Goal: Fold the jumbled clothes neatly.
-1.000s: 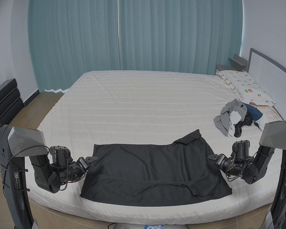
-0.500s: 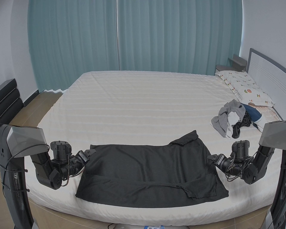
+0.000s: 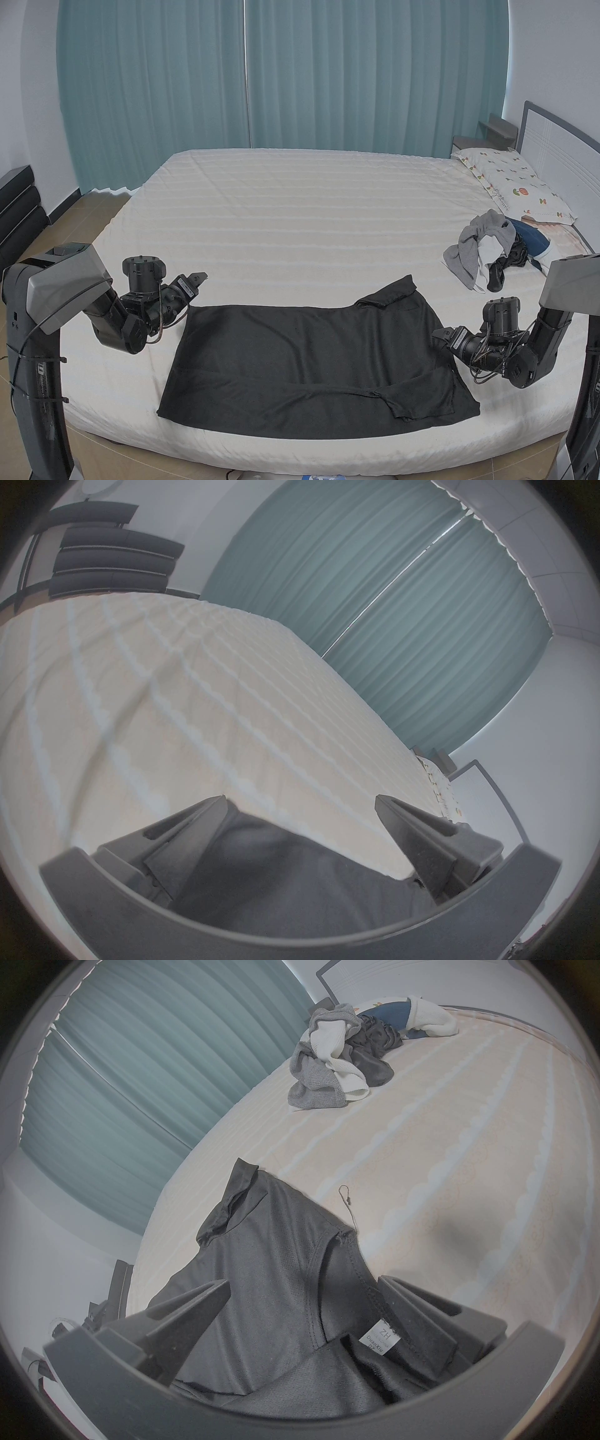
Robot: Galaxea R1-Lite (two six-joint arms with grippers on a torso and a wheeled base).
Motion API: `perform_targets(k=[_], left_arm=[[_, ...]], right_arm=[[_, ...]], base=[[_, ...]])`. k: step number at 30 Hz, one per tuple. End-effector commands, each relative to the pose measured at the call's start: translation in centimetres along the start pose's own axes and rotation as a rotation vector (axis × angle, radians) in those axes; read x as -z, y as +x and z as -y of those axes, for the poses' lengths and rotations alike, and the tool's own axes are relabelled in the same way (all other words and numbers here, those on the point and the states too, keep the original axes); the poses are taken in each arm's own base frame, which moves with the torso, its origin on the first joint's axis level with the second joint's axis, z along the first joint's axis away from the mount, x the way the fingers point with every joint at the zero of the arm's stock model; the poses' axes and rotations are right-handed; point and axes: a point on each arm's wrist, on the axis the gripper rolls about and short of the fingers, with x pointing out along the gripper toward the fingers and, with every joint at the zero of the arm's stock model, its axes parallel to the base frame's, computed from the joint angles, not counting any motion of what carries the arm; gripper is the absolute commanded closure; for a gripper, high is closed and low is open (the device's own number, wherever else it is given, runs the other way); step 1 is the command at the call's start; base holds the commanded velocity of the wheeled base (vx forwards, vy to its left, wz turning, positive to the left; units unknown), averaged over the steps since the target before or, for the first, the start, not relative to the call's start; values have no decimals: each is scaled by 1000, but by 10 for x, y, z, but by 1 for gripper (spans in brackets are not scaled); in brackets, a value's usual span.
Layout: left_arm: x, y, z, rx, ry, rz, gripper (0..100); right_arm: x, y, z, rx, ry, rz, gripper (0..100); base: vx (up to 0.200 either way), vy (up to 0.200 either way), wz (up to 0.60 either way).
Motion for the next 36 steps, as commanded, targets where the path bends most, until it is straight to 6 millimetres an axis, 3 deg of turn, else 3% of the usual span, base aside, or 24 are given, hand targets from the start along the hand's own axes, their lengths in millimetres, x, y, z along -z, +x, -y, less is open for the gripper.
perform_targets(k=[1, 6, 24, 25, 33, 36], left_arm=[[7, 40, -8, -36, 39, -18, 0], [13, 51, -17, -69, 44, -44, 0], [23, 52, -24, -82, 58, -78, 0], [24, 53, -25, -84, 58, -80, 100], [18, 53, -31, -90, 45, -62, 100], [15, 52, -33, -92, 36, -44, 100]], right_arm=[[3, 1, 0, 3, -3, -9, 0], [4, 1, -1, 0, -6, -12, 0], [8, 1, -6, -12, -19, -19, 0], [8, 1, -6, -12, -19, -19, 0], [2, 1, -18, -54, -21, 9, 0], [-5, -1, -41, -123, 0, 40, 0]], base=[[0, 0, 0], [0, 0, 0], [0, 0, 0], [0, 0, 0], [0, 0, 0], [0, 0, 0]])
